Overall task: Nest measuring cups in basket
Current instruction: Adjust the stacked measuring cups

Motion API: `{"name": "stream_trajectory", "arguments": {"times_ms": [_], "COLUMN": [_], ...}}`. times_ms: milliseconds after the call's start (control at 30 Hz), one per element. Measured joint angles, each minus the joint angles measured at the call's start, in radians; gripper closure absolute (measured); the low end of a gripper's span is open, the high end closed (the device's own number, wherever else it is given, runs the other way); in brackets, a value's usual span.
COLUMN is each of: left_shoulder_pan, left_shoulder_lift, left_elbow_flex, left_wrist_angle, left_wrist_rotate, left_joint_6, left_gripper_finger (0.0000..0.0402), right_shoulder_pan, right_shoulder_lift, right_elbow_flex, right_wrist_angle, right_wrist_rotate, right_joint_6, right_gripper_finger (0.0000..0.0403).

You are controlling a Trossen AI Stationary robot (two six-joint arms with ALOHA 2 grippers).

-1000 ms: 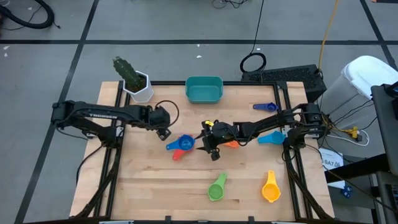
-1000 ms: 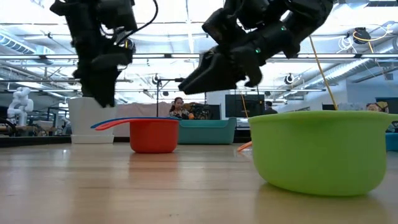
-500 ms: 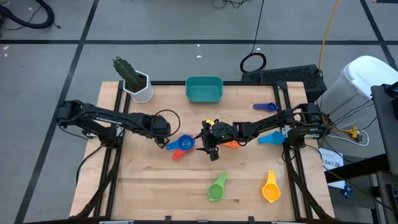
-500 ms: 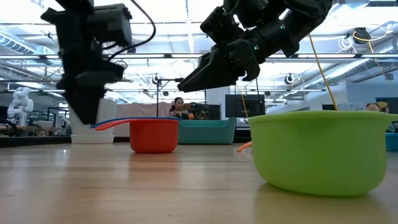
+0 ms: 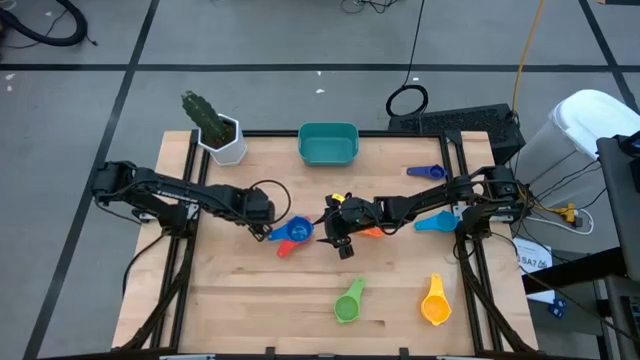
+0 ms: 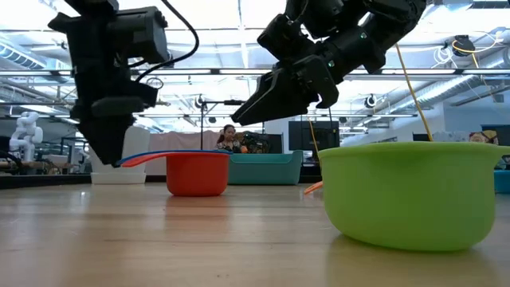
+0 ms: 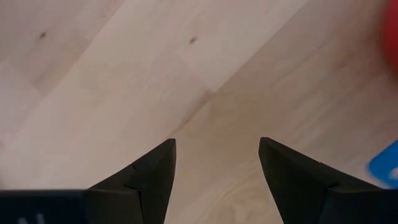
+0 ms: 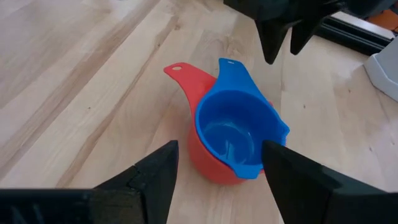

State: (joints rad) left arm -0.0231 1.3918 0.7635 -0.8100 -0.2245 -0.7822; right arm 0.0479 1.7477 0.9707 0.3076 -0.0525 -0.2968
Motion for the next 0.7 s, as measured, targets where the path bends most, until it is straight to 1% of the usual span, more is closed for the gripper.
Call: {"name": "stream_trajectory", "arguments": {"times_ms": [133, 167, 300, 367, 433, 700], "left_shoulder_pan": [0.0, -0.001, -0.016, -0.033, -0.045, -0.051], "left_shoulder_lift": [0.0, 0.0, 0.0, 0.0, 0.0, 0.0], "left_elbow_flex": [0.0, 0.0, 0.0, 0.0, 0.0, 0.0], "left_wrist_angle": [0.069, 0.09, 0.202, 0.221, 0.212, 0.104], "left_wrist_rotate": [0.014, 0.038, 0.222, 0.251, 0.243, 0.143], "left_joint_6": [0.001, 0.006, 0.048, 0.055, 0.056, 0.043], "left_gripper_finger": [0.0167, 0.0167, 0.0167, 0.0167, 0.0167, 0.0167], "right_shoulder_pan": [0.0, 0.0, 0.0, 0.0, -0.001, -0.002], "right_shoulder_lift": [0.0, 0.0, 0.0, 0.0, 0.0, 0.0], "right_elbow_flex": [0.0, 0.0, 0.0, 0.0, 0.0, 0.0], "right_wrist_angle": [0.001, 0.0, -0.008, -0.014, -0.014, -0.014], "right_wrist_rotate": [0.0, 0.0, 0.0, 0.0, 0.0, 0.0], "right_joint_6": [0.005, 0.005, 0.009, 0.009, 0.009, 0.007], "right_gripper_finger": [0.0181, 0.0181, 0.0181, 0.0181, 0.0181, 0.0181]}}
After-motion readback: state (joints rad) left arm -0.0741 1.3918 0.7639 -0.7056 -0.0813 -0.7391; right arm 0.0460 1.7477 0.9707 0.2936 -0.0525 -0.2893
